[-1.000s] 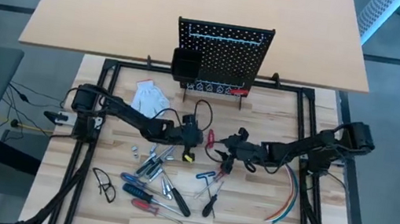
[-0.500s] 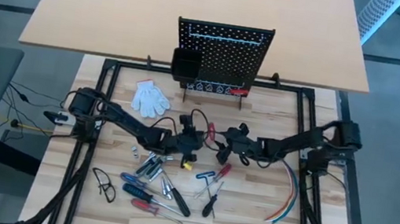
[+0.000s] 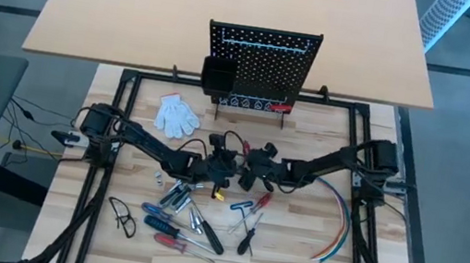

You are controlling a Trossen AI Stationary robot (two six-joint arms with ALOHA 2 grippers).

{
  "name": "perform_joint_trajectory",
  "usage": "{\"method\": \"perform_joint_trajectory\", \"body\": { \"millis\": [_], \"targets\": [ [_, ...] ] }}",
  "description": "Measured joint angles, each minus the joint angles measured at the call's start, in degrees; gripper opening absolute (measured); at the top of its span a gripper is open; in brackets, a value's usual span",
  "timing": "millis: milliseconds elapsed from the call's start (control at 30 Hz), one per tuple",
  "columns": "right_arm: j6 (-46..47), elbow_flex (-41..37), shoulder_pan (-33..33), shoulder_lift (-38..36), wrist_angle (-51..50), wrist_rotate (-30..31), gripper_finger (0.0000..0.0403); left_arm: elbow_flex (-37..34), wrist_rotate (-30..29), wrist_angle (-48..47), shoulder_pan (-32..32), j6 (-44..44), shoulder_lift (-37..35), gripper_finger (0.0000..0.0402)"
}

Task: Hang tools onto peg board
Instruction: Hang the red allen wrench on the pegboard

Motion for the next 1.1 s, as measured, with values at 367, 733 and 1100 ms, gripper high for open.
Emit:
{"method": "perform_joint_trajectory", "body": {
  "millis": [367, 733, 1100],
  "targets": [
    [-5.92, 0.28, 6.45, -5.01, -1.38, 15.48, 0.0202, 0.02, -2.90, -0.91, -0.46, 1.01, -0.07, 0.0000],
    [-5.73, 0.61, 5.32, -2.03, 2.82, 15.57, 0.0203, -0.04, -3.82, -1.41, -0.64, 1.61, -0.09, 0.0000],
    [-1.02, 0.72, 2.07, -1.90, 0.32, 10.79, 0.0244, -0.02, -1.50, -1.17, -0.92, 0.78, -0.09, 0.0000]
  ]
}}
